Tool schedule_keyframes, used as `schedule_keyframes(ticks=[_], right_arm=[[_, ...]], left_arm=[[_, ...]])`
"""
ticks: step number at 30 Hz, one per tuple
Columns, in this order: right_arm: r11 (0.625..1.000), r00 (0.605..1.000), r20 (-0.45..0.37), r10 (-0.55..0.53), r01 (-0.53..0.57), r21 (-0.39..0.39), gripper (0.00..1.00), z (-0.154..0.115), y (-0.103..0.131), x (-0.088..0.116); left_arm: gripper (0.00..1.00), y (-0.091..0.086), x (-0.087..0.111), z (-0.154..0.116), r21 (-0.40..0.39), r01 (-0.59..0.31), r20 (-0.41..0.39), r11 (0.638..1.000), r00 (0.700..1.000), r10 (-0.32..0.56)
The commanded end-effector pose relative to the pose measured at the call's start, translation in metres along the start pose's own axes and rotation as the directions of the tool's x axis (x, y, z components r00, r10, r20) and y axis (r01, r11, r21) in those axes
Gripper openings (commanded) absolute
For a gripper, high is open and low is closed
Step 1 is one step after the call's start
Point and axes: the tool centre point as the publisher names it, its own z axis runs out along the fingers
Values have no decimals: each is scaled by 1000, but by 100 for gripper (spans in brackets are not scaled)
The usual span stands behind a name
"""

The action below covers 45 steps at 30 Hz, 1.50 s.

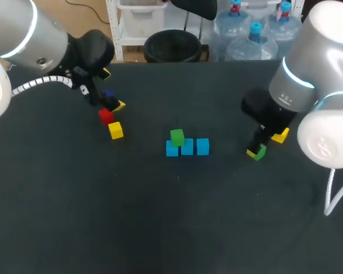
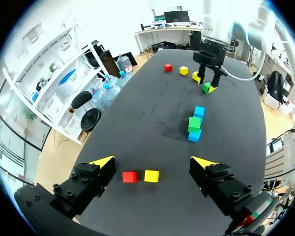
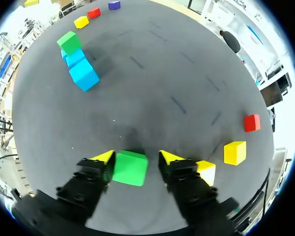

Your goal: Place the blue cubes, place green cubes on the blue cubes, place the yellow cubes on the green cubes, then place the red cubes on the yellow cubes, and place purple cube on the red cubes.

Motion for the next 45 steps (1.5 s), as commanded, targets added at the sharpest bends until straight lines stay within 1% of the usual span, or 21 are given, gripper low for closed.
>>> schedule_keyframes(ticks=[1, 2, 3, 4, 5, 7, 11, 13, 15, 21, 27, 33, 37, 41, 43, 45], right_arm=[[1000, 1000, -5, -5, 5, -11, 25, -2, 0, -2], [1000, 1000, -7, -10, 10, -13, 19, -3, 0, -2], [1000, 1000, -8, -16, 16, -14, 8, -4, 0, -3], [1000, 1000, -9, -23, 23, -14, 2, -5, 0, -3], [999, 999, -11, -33, 33, -11, 0, -7, 0, -4], [998, 998, -15, -61, 61, -7, 0, -10, 1, -7], [988, 988, -12, -151, 151, -18, 0, -19, 7, -14], [979, 979, -11, -205, 204, -11, 0, -25, 8, -17], [970, 970, 9, -243, 243, -12, 0, -32, 10, -21], [921, 921, 33, -389, 389, 2, 0, -46, 20, -36], [865, 864, 58, -500, 502, -21, 0, -52, 36, -53], [826, 824, 100, -558, 563, -27, 0, -58, 49, -71], [811, 809, 98, -580, 585, -27, 0, -58, 53, -81], [807, 806, 96, -585, 590, -34, 0, -56, 53, -88], [818, 818, 90, -569, 574, -42, 0, -53, 52, -92], [820, 821, 88, -565, 570, -52, 0, -49, 55, -95]], left_arm=[[100, 2, 0, 1, 4, -2, 3, 1000, 1000, 2], [100, 2, 0, 1, 4, -2, 3, 1000, 1000, 2], [100, 2, 0, 1, 4, -2, 3, 1000, 1000, 2], [100, 2, 0, 1, 4, -2, 3, 1000, 1000, 2], [100, 2, 0, 1, 4, -2, 3, 1000, 1000, 2], [100, 2, 0, 1, 4, -2, 3, 1000, 1000, 2], [100, 2, 0, 1, 4, -2, 3, 1000, 1000, 2], [100, 2, 0, 1, 4, -2, 3, 1000, 1000, 2], [100, 2, 0, 1, 4, -2, 3, 1000, 1000, 2], [100, 2, 0, 1, 4, -2, 3, 1000, 1000, 2], [100, 2, 0, 1, 4, -2, 3, 1000, 1000, 2], [100, 2, 0, 1, 4, -2, 3, 1000, 1000, 2], [100, 2, 0, 1, 4, -2, 3, 1000, 1000, 2], [100, 2, 0, 1, 4, -2, 3, 1000, 1000, 2], [100, 2, 0, 1, 4, -2, 3, 1000, 1000, 2], [100, 2, 0, 1, 4, -2, 3, 1000, 1000, 2]])
